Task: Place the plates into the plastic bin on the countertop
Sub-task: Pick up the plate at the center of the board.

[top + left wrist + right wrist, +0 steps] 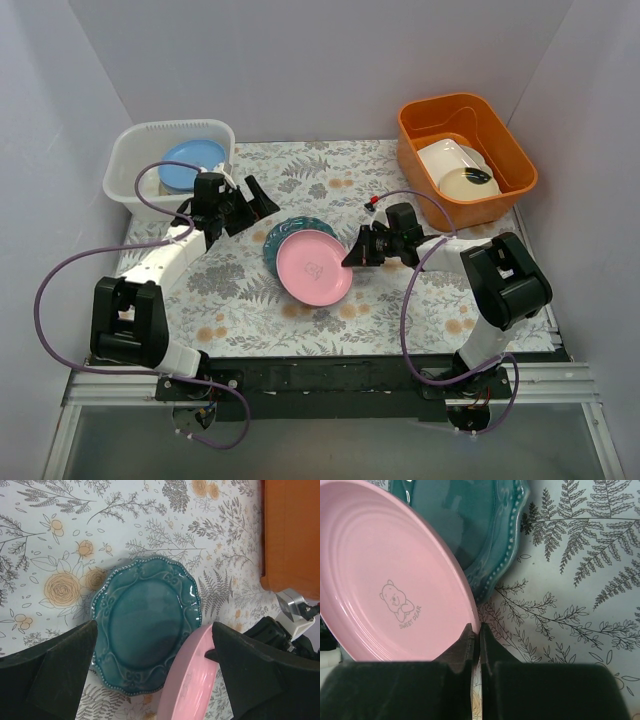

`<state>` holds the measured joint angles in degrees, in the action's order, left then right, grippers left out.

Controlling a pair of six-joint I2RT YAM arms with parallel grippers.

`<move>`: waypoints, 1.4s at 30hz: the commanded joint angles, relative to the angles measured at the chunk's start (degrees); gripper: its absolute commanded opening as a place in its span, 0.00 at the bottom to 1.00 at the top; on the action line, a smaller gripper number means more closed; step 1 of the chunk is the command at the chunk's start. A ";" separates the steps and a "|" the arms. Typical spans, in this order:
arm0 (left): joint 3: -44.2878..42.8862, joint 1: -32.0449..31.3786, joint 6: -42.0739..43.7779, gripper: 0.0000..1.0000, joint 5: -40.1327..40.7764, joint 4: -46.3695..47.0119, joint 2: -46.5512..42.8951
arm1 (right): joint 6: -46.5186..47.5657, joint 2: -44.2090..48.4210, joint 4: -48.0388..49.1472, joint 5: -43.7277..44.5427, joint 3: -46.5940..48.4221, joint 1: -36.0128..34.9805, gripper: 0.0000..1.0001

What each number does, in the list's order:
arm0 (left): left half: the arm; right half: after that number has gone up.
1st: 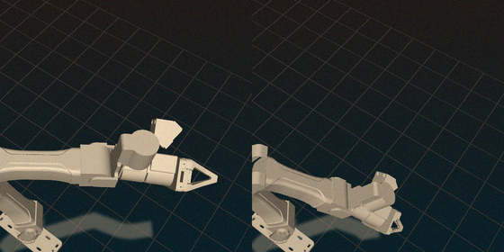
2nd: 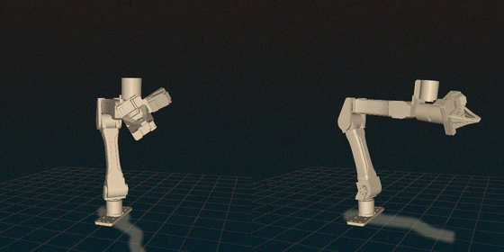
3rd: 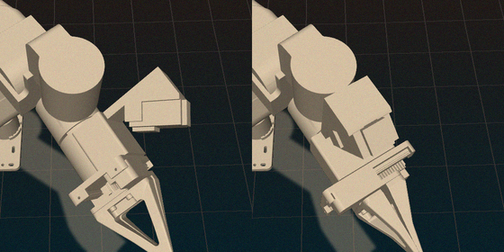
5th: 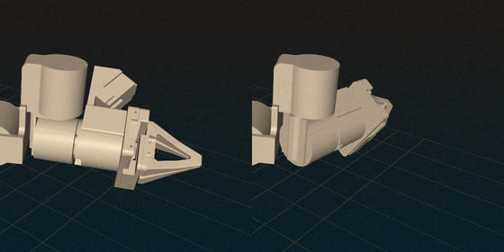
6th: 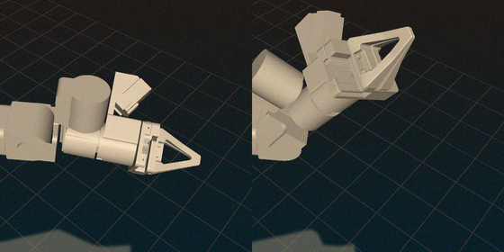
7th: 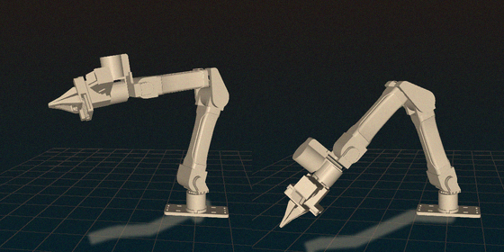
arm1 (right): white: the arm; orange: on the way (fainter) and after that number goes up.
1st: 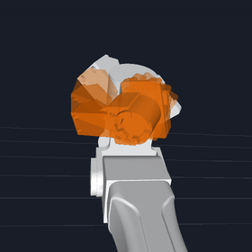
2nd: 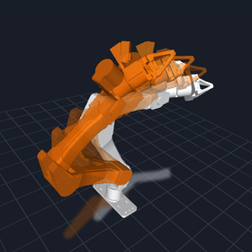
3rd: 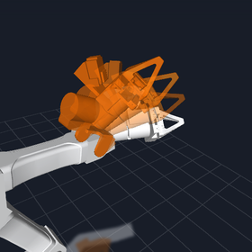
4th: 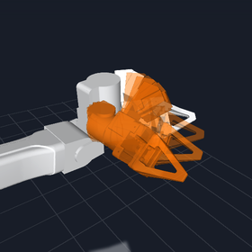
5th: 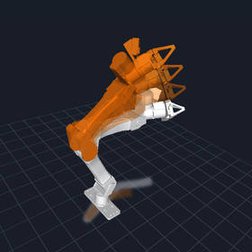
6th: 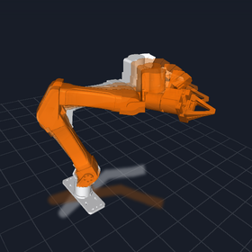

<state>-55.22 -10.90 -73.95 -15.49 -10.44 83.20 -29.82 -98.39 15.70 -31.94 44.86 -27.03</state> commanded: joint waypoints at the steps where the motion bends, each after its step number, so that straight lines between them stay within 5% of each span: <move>1: 1.08 -0.35 0.04 0.98 -4.02 0.06 -4.36 | -0.23 1.18 2.58 -0.58 1.55 0.13 0.01; 17: 9.43 -2.20 -0.84 0.98 -21.07 4.72 -6.73 | -0.50 5.75 0.29 2.85 1.37 0.48 0.01; 32: 14.35 -3.69 -2.86 0.93 -23.89 6.13 -10.25 | -0.67 4.00 0.91 0.92 5.50 0.48 0.01; 38: 14.70 -4.75 -2.51 0.73 -25.21 6.74 -7.88 | -1.55 3.20 3.10 -0.66 5.32 0.48 0.01; 42: 15.32 -5.80 -3.13 0.41 -25.47 8.50 -6.03 | -1.82 3.47 3.37 -0.93 4.97 0.48 0.01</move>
<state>-40.77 -15.59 -77.12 -39.29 -4.01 76.23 -30.44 -95.09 15.20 -30.46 47.97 -26.70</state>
